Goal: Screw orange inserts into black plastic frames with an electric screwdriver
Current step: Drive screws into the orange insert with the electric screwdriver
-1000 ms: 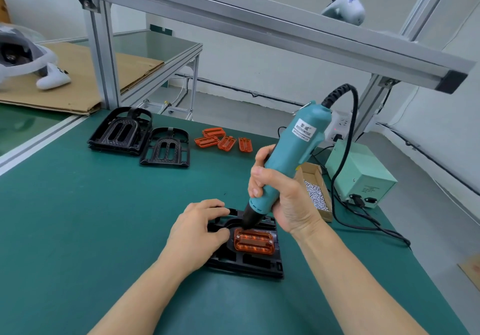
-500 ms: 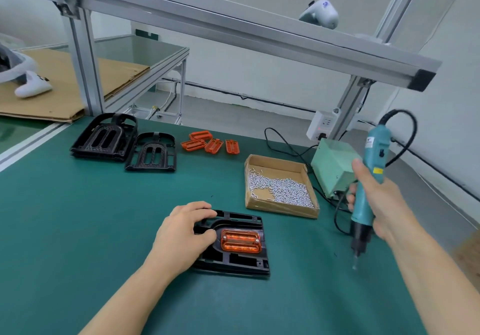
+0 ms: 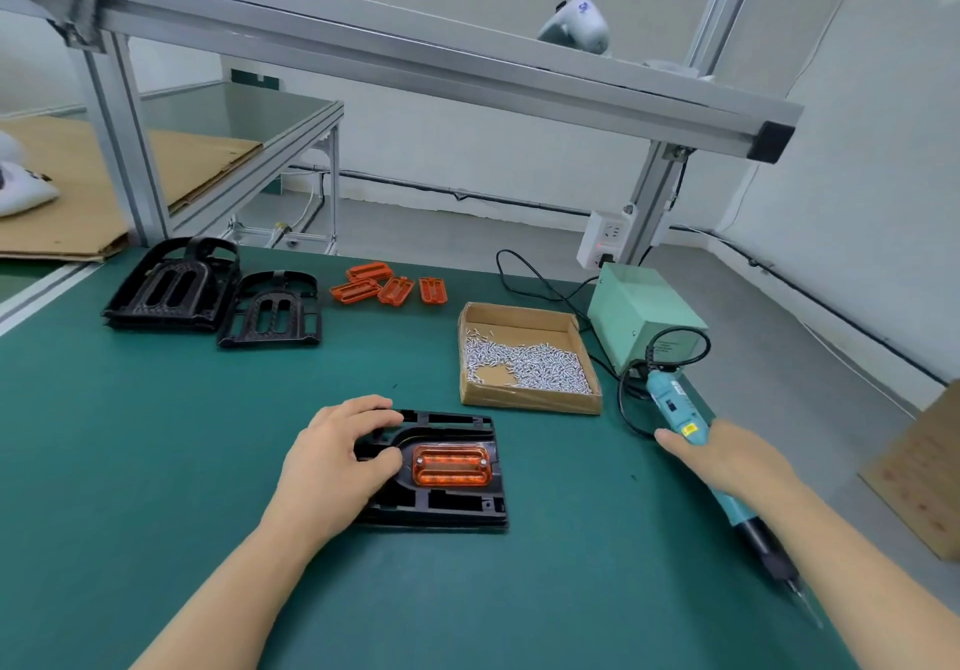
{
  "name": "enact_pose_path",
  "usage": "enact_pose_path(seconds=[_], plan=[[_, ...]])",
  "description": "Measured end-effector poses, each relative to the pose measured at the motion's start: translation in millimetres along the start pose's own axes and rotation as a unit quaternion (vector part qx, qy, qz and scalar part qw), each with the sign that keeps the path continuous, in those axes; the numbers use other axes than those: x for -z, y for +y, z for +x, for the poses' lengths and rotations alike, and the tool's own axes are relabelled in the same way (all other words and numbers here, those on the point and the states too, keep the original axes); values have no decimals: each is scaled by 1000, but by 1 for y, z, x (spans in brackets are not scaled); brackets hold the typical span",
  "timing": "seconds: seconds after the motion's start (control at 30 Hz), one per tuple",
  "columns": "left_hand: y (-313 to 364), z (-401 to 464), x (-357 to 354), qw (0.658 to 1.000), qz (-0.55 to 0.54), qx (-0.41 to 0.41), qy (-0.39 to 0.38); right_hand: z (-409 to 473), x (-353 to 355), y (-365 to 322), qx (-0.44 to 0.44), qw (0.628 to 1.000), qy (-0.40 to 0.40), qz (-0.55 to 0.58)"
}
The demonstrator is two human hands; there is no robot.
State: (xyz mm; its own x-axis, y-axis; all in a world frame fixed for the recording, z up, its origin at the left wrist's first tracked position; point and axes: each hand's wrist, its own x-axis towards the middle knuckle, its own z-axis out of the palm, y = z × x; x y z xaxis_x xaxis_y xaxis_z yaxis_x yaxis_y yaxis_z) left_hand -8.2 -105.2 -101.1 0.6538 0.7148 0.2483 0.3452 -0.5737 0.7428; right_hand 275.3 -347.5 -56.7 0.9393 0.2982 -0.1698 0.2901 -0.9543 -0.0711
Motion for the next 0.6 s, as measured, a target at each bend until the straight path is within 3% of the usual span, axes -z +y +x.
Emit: enact_pose_path(seconds=[0.1,0.3,0.6], plan=[[-1,-1,0,1000,-1,-4,-1,2,-3,-8,10,998,14,-61],[-1,-1,0,1000,-7,-7,2,1,-12,-6,30,995,56,-74],[-2,-2,0,1000,-10,-5,-1,-5,-14,-12,35,996,34,-74]])
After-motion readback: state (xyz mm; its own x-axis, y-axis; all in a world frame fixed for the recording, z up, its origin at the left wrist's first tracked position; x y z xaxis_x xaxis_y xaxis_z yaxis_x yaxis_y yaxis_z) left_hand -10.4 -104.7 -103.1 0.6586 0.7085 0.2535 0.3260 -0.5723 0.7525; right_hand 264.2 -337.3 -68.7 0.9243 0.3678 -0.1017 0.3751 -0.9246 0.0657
